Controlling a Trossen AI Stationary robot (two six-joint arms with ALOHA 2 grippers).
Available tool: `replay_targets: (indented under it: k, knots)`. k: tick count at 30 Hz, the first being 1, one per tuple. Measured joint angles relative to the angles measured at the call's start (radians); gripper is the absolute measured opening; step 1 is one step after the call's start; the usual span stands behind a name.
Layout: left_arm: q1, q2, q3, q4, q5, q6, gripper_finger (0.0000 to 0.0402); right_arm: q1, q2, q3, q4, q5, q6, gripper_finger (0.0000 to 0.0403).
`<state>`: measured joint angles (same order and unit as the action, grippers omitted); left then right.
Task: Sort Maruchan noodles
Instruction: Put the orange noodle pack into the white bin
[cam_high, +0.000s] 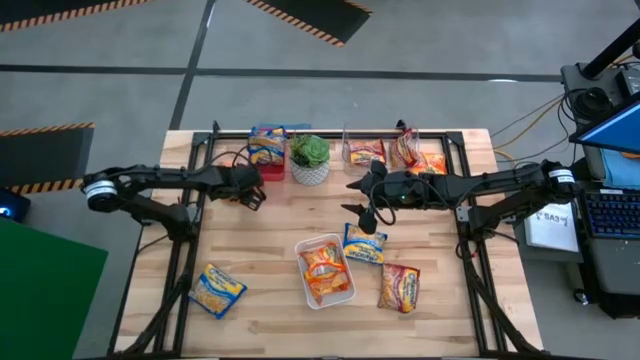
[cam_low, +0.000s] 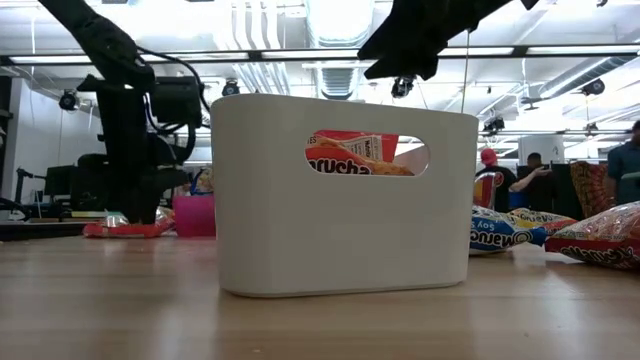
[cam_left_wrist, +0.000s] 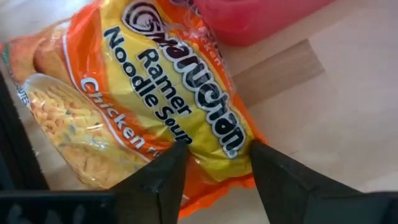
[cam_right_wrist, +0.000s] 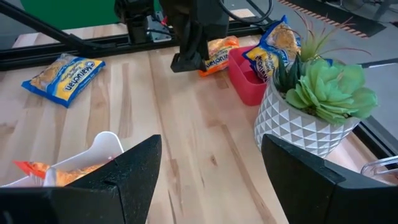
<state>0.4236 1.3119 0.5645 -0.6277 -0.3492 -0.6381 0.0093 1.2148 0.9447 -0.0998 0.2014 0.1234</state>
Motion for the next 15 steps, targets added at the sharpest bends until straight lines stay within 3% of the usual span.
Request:
replay_targets:
  k: [6, 15]
  knots:
    - [-0.027, 0.000, 0.019, -0.035, 0.073, 0.000, 0.0088, 0.000, 0.000, -0.001, 0.000, 0.000, -0.004, 0.0265]
    - [-0.099, -0.017, 0.090, -0.232, 0.137, -0.034, 0.0007, 0.000, 0.000, -0.001, 0.000, 0.000, -0.011, 0.0265]
